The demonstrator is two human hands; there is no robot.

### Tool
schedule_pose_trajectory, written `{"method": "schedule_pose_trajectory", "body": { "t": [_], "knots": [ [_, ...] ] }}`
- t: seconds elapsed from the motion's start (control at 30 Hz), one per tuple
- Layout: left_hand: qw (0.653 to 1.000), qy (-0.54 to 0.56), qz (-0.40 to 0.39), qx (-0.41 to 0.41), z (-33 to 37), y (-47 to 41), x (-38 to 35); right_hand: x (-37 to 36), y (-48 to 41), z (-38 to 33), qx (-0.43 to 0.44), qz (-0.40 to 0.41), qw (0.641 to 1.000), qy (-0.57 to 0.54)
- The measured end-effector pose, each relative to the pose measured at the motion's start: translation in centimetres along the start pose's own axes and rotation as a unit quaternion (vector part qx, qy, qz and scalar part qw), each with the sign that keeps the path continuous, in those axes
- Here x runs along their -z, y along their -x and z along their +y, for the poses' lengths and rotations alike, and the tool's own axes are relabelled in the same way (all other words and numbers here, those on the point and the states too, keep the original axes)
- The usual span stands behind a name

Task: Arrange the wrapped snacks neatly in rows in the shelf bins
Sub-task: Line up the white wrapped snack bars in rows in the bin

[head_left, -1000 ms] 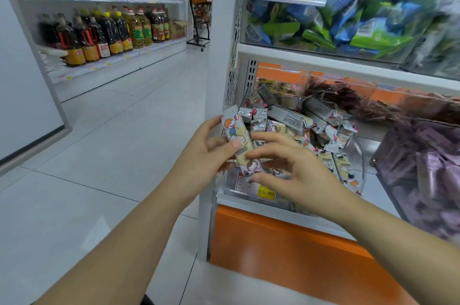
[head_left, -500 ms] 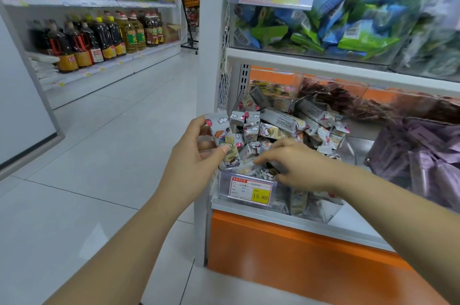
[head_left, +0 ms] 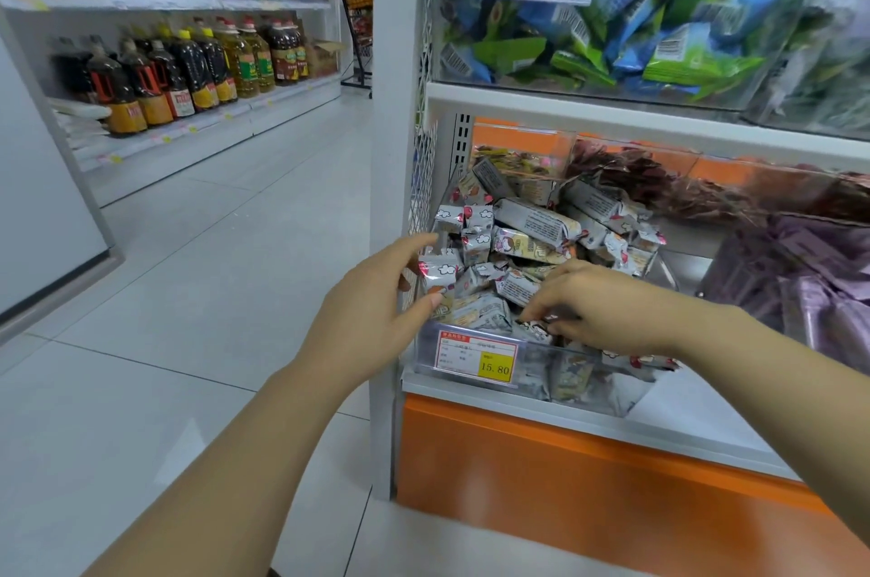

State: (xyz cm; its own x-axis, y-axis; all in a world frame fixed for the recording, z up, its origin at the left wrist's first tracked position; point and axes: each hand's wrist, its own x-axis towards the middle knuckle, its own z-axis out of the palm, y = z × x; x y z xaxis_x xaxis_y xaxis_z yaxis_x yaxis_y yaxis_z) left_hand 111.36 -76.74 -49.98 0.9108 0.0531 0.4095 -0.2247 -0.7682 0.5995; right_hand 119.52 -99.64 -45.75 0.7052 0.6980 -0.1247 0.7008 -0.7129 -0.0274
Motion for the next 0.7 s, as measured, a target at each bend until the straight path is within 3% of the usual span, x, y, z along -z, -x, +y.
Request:
{"method": "schedule_pose_trajectory", "body": {
  "t": [0.17, 0.27, 0.37, 0.53, 0.7],
  "knots": [
    [0.998, -0.035, -0.027, -0.039, -0.4, -0.1, 0.4, -0.1, 0.7, 0.5, 0.003, 0.018, 0.999, -0.043],
    [0.996, -0.063, -0.03, -0.057, -0.8, -0.2, 0.3, -0.2, 0.9, 0.1, -0.003, 0.101, 0.99, -0.103],
    [0.994, -0.067, -0.009, -0.081, -0.6, -0.4, 0.9, 0.3, -0.3, -1.4, 0.023, 0.15, 0.984, -0.091],
    [0.997, -0.013, 0.024, -0.071, -0.7, -0.3, 1.7, 0.1, -4.0, -2.9, 0.02, 0.031, 0.999, 0.015],
    [0.996, 0.053, 0.042, -0.054, -0.8, 0.1, 1.7, 0.7, -5.6, -2.9, -0.007, -0.025, 0.994, 0.106]
  ]
}}
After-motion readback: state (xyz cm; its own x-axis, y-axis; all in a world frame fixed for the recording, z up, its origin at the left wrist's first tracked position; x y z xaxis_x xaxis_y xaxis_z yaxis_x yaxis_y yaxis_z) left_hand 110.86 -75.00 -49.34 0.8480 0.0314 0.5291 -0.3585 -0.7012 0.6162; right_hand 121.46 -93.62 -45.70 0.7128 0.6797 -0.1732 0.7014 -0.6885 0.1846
